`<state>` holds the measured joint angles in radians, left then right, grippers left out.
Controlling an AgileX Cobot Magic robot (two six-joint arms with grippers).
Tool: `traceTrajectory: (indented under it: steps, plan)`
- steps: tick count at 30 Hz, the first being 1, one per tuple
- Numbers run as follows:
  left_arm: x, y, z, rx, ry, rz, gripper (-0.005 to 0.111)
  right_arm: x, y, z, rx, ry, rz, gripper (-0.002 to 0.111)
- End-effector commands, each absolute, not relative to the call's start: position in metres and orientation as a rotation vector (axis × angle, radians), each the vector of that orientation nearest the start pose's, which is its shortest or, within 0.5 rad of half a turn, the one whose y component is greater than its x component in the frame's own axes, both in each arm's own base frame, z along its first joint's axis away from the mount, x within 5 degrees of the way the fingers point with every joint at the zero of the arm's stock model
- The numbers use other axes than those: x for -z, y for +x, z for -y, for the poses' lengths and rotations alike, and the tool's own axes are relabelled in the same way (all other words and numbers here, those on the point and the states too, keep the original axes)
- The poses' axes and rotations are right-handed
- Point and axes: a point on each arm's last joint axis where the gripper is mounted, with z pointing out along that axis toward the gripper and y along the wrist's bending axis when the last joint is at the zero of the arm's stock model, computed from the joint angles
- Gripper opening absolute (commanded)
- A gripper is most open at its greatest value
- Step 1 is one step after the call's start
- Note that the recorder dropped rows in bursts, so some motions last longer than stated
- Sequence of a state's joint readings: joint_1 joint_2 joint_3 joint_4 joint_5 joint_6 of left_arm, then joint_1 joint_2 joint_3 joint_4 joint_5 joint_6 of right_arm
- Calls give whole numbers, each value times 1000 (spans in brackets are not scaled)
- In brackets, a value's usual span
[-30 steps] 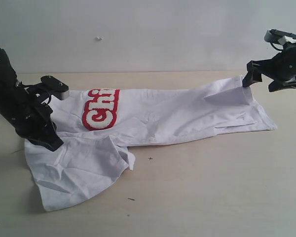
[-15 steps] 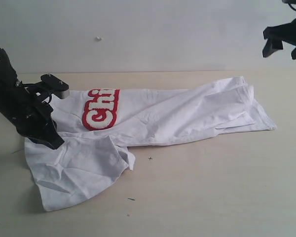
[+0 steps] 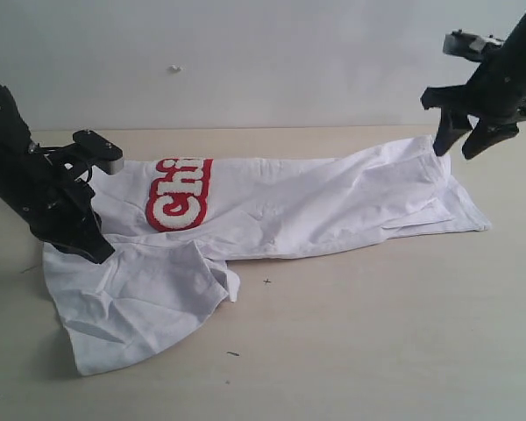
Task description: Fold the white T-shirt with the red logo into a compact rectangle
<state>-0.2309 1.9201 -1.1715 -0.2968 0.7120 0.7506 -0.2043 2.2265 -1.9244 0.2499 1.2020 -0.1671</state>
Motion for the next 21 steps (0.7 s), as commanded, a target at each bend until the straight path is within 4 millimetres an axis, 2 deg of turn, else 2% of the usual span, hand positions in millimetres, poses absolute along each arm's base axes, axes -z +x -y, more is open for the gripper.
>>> traceTrajectory:
  steps: [1,2,4,7,9,13,15,18,20,21]
  plan:
    - [-155,350,100,225,1081,-2658,0,-182,453,62,-485,50,-2965,10]
    - [-155,350,100,225,1081,-2658,0,-176,451,57,-559,-11,-2941,0]
    - [-155,352,100,213,1073,-2641,0,-161,449,52,-613,-20,-2894,0]
    - [-155,352,100,209,1069,-2635,0,-144,445,50,-542,-69,-2900,0]
    - [-155,352,100,213,1070,-2639,0,-128,441,56,-394,-21,-2932,0]
    - [-155,351,100,222,1073,-2647,0,-116,435,71,-147,38,-3028,0]
    - [-155,351,100,226,1074,-2651,0,-114,431,81,7,97,-3078,0]
    - [-154,351,100,222,1079,-2652,0,-117,429,82,42,107,-3091,0]
    - [-154,351,100,216,1081,-2650,0,-131,430,79,-11,89,-3054,0]
    - [-154,351,100,214,1079,-2647,0,-147,430,77,-33,79,-3005,0]
